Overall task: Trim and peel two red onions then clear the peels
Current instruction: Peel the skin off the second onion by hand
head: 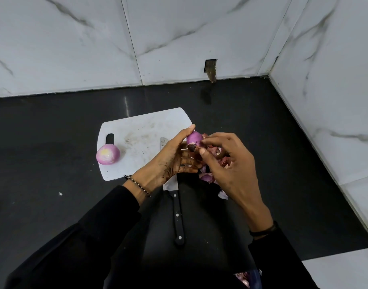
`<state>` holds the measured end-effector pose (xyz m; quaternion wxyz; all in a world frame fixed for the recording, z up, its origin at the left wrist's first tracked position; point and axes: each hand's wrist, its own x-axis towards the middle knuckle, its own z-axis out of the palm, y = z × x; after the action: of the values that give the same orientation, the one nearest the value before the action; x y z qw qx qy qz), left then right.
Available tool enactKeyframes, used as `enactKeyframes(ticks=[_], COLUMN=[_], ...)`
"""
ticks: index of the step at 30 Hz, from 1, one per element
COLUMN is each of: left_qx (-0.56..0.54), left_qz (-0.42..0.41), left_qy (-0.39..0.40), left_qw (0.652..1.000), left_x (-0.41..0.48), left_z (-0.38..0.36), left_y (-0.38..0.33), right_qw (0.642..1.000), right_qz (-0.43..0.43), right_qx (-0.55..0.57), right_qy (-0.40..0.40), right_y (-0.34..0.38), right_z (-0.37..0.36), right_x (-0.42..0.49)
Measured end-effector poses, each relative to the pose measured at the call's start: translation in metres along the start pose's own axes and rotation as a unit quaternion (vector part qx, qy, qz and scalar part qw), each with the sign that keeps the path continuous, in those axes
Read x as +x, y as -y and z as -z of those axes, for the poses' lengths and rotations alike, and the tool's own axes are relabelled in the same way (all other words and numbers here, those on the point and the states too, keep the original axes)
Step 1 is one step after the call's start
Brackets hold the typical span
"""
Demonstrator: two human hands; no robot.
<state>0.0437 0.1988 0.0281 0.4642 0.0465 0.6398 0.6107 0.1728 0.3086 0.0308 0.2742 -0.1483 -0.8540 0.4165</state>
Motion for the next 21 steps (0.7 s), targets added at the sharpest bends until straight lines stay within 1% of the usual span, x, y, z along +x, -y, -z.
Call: enactKeyframes(ticks=[3,10,16,21], left_qx=[-0.003,-0.031,-0.04,-0.048], left_qz=[0.01,0.029,0.041,0.054], left_qy=[0.007,-0.008,-0.002,0.002], left_qw=[1.0,0.999,0.998,0.997], left_x=[0.0,0.0,0.0,0.0], left_z=[0.001,0.001,0.001,0.001], left_y=[0.0,0.0,0.002,0.002], right_qw=[1.0,0.999,0.998,0.982], right_qz=[0.003,-0.008,-0.045,-0.108], right_qx=[-0.009,0.0,0.035,0.152], right_qy=[-0.006,0.032,0.035,0.028], right_y=[0.001,0.002,0.001,0.007], right_z=[0.001,0.003,0.006,0.01], right_x=[0.0,-0.005,-0.011,-0.016])
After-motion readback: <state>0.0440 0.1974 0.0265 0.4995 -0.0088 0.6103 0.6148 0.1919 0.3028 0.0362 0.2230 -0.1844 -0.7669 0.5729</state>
